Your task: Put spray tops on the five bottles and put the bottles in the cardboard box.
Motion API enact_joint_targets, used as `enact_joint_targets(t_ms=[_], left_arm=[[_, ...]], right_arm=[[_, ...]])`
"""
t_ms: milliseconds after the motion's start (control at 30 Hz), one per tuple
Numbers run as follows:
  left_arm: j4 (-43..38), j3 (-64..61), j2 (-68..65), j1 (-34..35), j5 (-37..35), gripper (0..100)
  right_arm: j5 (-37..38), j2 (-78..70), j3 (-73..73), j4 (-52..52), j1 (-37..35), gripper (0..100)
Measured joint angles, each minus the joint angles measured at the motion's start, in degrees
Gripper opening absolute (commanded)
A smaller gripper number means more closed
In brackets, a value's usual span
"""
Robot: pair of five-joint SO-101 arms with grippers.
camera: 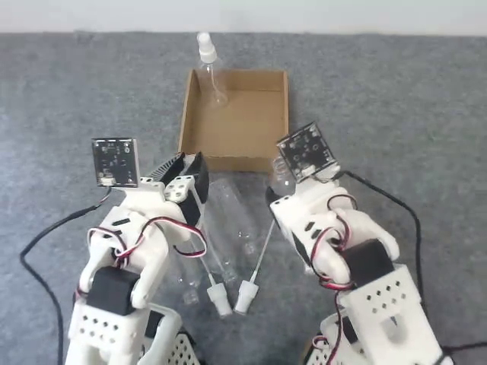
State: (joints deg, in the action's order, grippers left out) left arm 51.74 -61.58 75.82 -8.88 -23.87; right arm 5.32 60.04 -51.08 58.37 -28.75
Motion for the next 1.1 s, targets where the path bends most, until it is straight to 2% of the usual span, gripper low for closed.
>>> enact_joint_targets(t_ms=[133, 467, 700, 900, 1100], left_arm=[[0.00, -1.23, 5.98, 2.90, -1.58, 1], [0.00, -4.40, 18.90, 3.60, -2.02, 1], [0.00, -4.40, 22.07, 3.60, -2.02, 1], [0.00, -4.40, 22.59, 3.60, -2.02, 1], [-3.43, -4.40, 25.93, 3.60, -2.11, 1]], right_arm=[[0.00, 7.38, -4.48, -1.32, 0.09, 8.0], [0.00, 18.46, -13.45, -6.68, -0.09, 8.0], [0.18, 21.45, -19.96, -11.34, -5.36, 8.0], [0.18, 25.23, -22.42, -11.52, -5.54, 8.0], [0.18, 28.57, -24.70, -11.52, -5.71, 8.0]])
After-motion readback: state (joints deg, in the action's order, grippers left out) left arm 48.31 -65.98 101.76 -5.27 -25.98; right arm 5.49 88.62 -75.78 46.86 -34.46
